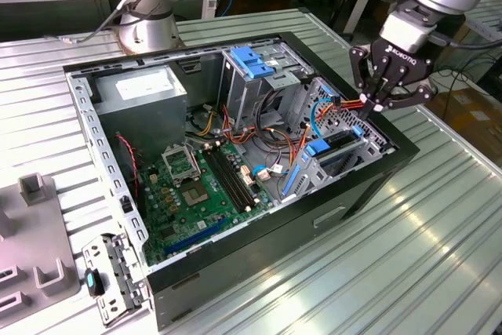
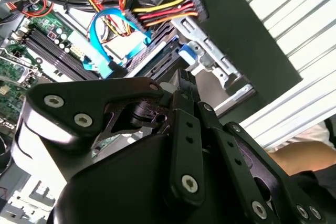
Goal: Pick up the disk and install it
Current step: 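Insert the first disk wire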
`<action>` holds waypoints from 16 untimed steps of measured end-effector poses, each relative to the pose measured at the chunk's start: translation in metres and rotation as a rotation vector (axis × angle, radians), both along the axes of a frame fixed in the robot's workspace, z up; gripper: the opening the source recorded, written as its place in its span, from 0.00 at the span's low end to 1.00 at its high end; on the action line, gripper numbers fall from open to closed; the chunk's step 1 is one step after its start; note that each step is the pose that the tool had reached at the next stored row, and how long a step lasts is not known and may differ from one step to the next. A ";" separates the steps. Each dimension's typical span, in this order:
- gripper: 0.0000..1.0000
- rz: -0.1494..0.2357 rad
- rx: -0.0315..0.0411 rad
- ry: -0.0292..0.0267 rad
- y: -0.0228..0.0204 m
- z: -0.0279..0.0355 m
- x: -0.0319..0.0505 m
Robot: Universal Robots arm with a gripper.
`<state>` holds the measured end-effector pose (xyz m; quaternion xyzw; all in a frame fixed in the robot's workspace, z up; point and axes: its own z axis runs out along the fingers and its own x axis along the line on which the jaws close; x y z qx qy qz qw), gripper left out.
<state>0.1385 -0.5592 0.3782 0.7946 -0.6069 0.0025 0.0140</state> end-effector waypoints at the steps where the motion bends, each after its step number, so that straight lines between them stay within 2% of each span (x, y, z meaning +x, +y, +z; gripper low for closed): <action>1: 0.11 0.005 0.0001 0.0000 0.0001 0.0000 0.0018; 9: 0.11 0.061 0.0001 0.0000 0.0025 0.0000 0.0183; 16: 0.11 0.114 0.0001 0.0000 0.0042 -0.0001 0.0259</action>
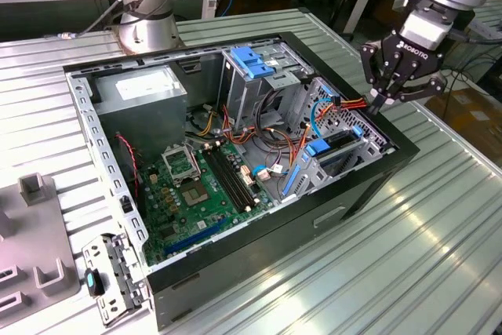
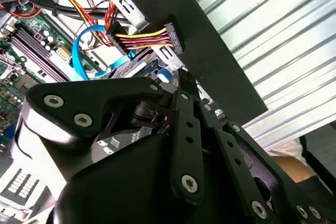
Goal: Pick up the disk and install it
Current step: 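Insert the first disk wire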
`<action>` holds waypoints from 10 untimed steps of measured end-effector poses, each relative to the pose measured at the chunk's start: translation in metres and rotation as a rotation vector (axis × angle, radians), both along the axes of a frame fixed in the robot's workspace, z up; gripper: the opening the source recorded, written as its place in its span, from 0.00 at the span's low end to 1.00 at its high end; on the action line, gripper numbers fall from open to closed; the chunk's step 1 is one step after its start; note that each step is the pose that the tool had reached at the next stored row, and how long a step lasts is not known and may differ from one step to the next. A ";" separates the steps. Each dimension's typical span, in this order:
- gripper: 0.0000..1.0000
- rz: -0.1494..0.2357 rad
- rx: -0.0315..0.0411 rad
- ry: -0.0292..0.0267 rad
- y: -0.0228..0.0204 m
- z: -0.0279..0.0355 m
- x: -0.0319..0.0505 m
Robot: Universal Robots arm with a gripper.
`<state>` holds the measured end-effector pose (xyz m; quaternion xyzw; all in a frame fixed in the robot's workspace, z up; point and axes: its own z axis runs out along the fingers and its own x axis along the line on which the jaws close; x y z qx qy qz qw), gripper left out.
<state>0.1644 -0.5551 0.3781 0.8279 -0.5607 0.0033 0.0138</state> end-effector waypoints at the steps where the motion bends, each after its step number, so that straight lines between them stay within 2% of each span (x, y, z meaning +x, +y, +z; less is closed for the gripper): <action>1: 0.11 0.010 0.0000 0.0000 0.0000 0.0000 0.0001; 4: 0.11 0.065 0.0005 0.0000 0.0002 0.0000 0.0003; 6: 0.11 0.083 0.0032 -0.0001 0.0003 0.0002 0.0004; 9: 0.11 0.090 0.0150 -0.0006 0.0009 0.0019 0.0010; 10: 0.11 0.091 0.0222 -0.0009 0.0014 0.0022 0.0013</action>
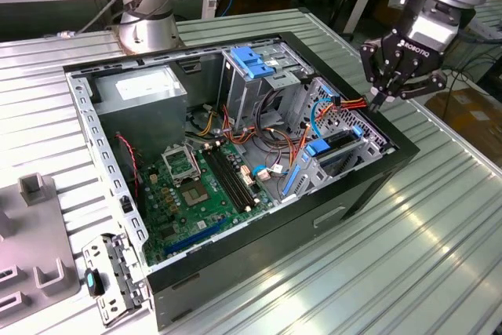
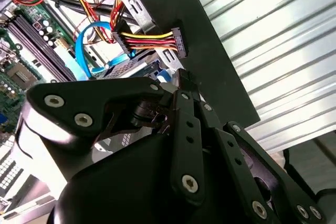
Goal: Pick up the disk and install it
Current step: 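Insert the first disk wire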
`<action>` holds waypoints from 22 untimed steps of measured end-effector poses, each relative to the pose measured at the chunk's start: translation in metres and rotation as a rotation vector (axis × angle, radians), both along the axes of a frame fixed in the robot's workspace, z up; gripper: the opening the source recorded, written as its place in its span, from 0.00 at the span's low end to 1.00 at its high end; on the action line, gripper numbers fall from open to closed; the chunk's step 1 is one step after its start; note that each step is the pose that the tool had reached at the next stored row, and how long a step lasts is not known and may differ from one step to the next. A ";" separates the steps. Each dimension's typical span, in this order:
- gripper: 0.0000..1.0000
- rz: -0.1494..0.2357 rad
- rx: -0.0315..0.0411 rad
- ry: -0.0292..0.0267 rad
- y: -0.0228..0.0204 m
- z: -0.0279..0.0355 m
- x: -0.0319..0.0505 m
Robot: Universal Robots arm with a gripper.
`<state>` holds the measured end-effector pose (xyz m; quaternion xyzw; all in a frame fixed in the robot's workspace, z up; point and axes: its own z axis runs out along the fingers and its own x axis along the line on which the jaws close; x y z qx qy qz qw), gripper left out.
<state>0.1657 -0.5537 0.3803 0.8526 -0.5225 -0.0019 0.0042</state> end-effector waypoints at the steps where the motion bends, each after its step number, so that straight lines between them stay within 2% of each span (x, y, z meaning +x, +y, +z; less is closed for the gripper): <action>1: 0.11 0.001 0.0145 0.0001 0.0007 0.0001 0.0004; 2: 0.11 0.007 0.0397 0.0015 0.0010 0.0001 0.0011; 3: 0.11 0.023 0.0521 0.0025 0.0010 0.0000 0.0017; 4: 0.11 0.055 0.0540 0.0033 0.0011 0.0001 0.0019; 5: 0.11 0.091 0.0540 0.0043 0.0010 0.0000 0.0021; 6: 0.17 0.116 0.0538 0.0050 0.0010 0.0000 0.0021; 7: 0.17 0.130 0.0537 0.0053 0.0010 -0.0001 0.0022; 8: 0.24 0.149 0.0537 0.0058 0.0010 -0.0002 0.0023; 14: 0.24 0.258 0.0536 0.0088 0.0010 -0.0009 0.0035; 15: 0.24 0.290 0.0536 0.0096 0.0010 -0.0012 0.0036; 17: 0.24 0.324 0.0533 0.0102 0.0010 -0.0014 0.0038; 19: 0.25 0.341 0.0533 0.0097 0.0010 -0.0016 0.0043; 21: 0.37 0.361 0.0537 0.0093 0.0010 -0.0020 0.0045; 22: 0.37 0.390 0.0542 0.0100 0.0010 -0.0022 0.0046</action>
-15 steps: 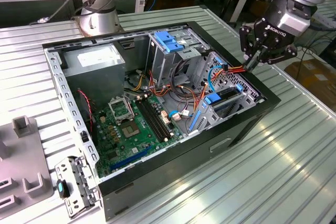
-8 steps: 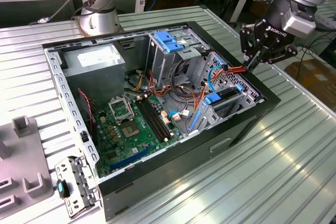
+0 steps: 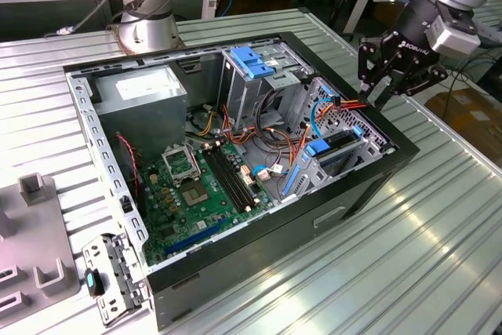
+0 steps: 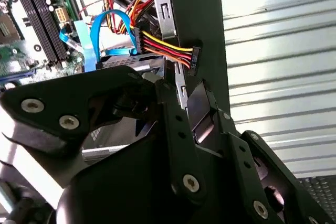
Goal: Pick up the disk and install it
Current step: 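Insert the first disk wire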
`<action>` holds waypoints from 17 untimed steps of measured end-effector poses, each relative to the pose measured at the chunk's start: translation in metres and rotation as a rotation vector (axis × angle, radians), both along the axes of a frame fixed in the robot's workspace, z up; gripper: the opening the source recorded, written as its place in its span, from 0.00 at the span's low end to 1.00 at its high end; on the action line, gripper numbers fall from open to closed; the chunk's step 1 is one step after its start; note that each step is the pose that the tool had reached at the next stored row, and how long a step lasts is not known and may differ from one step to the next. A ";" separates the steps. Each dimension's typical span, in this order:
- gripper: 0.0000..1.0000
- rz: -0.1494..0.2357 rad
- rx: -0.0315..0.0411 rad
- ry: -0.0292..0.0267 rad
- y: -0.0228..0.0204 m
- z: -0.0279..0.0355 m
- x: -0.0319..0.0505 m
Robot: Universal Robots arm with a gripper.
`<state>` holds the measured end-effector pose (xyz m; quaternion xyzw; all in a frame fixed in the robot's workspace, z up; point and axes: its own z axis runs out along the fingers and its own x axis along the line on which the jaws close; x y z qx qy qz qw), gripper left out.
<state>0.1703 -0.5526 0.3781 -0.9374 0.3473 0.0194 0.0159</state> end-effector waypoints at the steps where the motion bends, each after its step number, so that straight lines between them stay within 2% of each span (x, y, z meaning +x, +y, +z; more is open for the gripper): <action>1: 0.37 0.029 0.0003 0.0000 0.0000 -0.0003 0.0001; 3: 0.37 0.054 0.0005 -0.0003 0.0000 -0.0013 0.0007; 6: 0.37 0.064 0.0001 -0.0016 0.0016 -0.0054 0.0030; 9: 0.37 0.075 0.0010 -0.0017 0.0033 -0.0066 0.0069; 14: 0.37 0.181 0.0047 -0.0018 0.0033 -0.0090 0.0071; 17: 0.37 0.210 0.0109 -0.0022 0.0034 -0.0096 0.0082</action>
